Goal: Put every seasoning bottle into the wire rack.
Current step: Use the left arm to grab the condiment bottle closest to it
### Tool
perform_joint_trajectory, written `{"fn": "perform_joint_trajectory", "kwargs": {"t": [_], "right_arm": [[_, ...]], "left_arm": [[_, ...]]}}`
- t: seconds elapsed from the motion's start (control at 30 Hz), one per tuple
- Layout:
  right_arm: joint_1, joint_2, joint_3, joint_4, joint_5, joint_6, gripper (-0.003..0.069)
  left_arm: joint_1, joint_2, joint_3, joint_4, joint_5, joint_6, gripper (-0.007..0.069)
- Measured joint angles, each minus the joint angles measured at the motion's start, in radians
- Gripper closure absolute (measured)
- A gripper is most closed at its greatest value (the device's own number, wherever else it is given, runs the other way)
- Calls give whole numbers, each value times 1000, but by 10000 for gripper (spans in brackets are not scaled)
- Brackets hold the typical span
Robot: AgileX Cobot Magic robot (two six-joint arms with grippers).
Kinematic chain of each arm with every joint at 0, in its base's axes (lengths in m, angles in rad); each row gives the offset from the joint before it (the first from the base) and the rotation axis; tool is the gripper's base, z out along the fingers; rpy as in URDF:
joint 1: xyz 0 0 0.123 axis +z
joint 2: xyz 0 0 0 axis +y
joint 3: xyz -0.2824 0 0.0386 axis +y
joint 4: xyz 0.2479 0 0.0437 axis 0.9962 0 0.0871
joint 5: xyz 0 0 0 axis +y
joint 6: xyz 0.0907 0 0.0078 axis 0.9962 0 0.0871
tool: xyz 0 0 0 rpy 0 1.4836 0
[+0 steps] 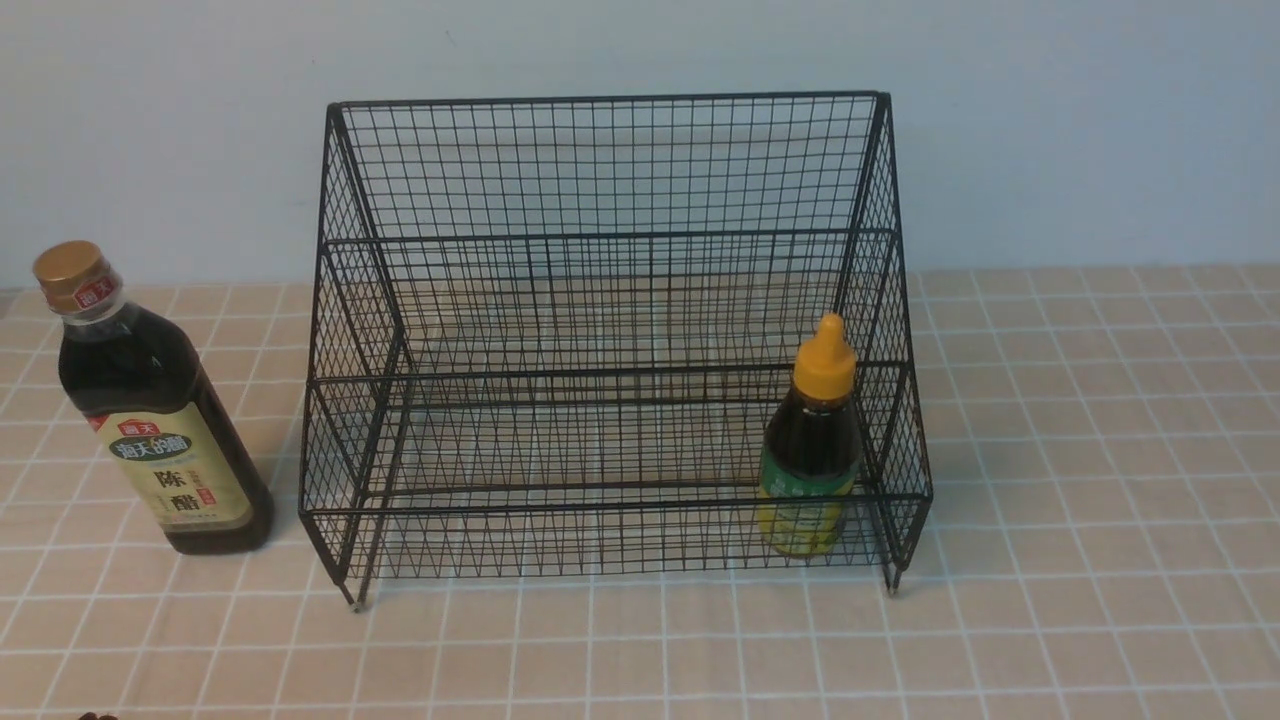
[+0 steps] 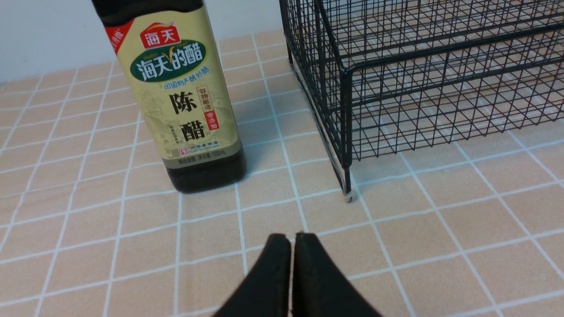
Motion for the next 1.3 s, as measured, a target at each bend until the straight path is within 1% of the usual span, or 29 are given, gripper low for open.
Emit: {"fn": "perform_joint_trajectory", "kwargs": {"t": [0.13,0.2,0.23,0.27,0.3,0.33,0.47,0.57,0.67,0.73,0.8,0.87,0.9,1.0,1.07,1.3], "right_arm": [[0,-57,9,-1,-1,-2,672],[0,-70,14,-3,-1,-31,672],[0,-73,24,-1,-3,-73,672],[0,-73,28,1,-4,-78,672],[0,-73,39,13,-12,-108,672],[0,-74,65,33,-31,-152,672],[-11,-94,140,65,-91,-209,672],[-80,-123,240,81,-175,-231,672],[-226,-164,412,83,-274,-256,672],[-290,-179,490,83,-312,-263,672],[-386,-201,616,83,-364,-265,672],[-431,-211,685,83,-393,-266,672],[-482,-236,785,83,-428,-267,672],[-517,-267,891,83,-449,-272,672],[-529,-275,936,75,-420,-282,673],[-529,-277,934,59,-393,-298,673]], "left_arm": [[0,0,0,0,0,0,631],[0,0,0,0,0,0,631],[0,0,0,0,0,0,631],[0,0,0,0,0,0,631],[0,0,0,0,0,0,631],[0,0,0,0,0,0,631],[0,0,0,0,0,0,631],[0,0,0,0,0,0,631],[0,0,0,0,0,0,631],[0,0,0,0,0,0,631],[0,0,0,0,0,0,631],[0,0,0,0,0,0,631],[0,0,0,0,0,0,631],[0,0,0,0,0,0,631],[0,0,0,-1,0,0,631],[0,0,0,-2,0,0,631]]}}
